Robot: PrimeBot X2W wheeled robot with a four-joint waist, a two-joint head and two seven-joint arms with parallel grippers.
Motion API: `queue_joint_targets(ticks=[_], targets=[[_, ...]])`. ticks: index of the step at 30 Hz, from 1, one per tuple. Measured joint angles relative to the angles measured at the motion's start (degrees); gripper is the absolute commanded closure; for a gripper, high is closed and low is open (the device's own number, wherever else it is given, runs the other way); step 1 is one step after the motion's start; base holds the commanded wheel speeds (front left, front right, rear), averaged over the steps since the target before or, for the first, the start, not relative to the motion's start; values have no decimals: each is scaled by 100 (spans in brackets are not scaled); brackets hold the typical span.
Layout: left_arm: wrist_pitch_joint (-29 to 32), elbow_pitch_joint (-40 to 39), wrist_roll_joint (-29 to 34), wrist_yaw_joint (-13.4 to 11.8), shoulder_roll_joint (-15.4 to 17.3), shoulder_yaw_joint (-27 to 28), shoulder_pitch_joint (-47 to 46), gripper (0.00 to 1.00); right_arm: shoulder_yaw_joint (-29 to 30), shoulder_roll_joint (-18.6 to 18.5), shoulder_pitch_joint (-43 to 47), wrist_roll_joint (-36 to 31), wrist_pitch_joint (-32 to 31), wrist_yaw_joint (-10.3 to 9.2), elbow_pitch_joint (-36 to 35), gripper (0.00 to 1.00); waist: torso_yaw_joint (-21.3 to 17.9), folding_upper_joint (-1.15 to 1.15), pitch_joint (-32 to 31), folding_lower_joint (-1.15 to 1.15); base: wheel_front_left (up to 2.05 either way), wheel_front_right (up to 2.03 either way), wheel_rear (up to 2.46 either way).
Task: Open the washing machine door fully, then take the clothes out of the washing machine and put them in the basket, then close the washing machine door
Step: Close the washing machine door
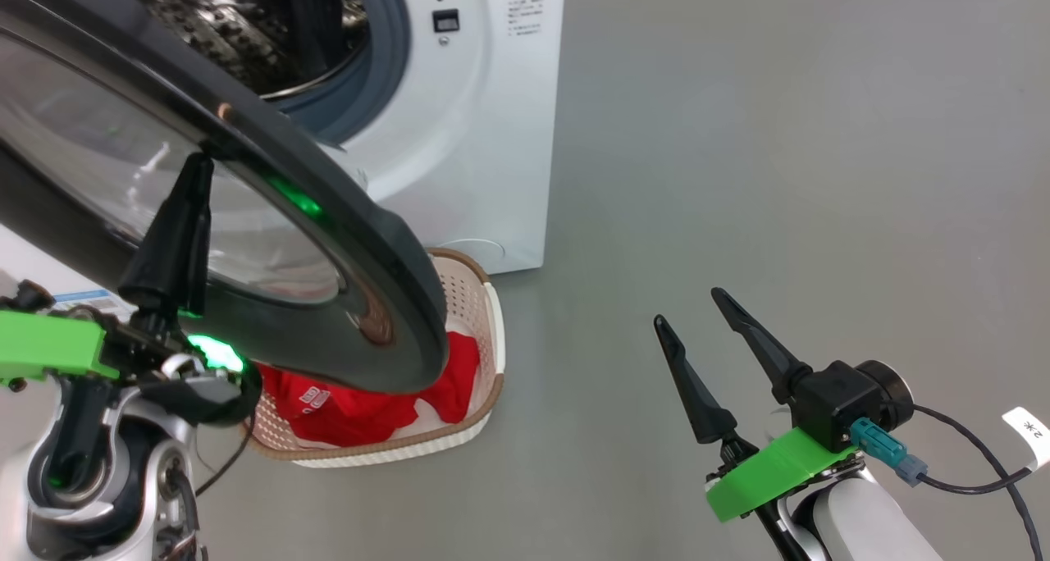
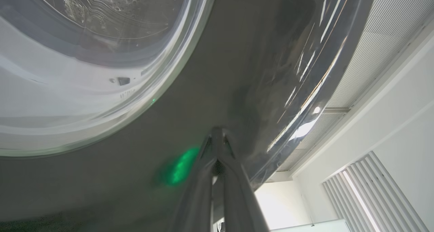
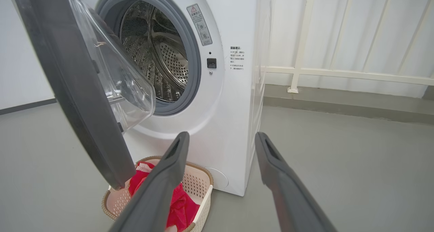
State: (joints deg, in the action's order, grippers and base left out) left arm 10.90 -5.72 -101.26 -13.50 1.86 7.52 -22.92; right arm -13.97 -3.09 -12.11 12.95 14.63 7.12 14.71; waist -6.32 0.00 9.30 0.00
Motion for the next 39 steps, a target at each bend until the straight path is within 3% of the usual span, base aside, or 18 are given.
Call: queue_joint_targets(ticks=[20, 39], targets=[[-377, 615, 146, 222, 8, 40, -1133, 100, -45, 0, -260, 8, 0, 0, -132, 0, -404, 0, 560, 0, 0, 0, 0], [-393, 1413, 315, 405, 379, 200, -2331, 100, -151, 1, -567, 69, 1, 0, -255, 0, -847, 0, 1140, 0, 0, 0, 0]])
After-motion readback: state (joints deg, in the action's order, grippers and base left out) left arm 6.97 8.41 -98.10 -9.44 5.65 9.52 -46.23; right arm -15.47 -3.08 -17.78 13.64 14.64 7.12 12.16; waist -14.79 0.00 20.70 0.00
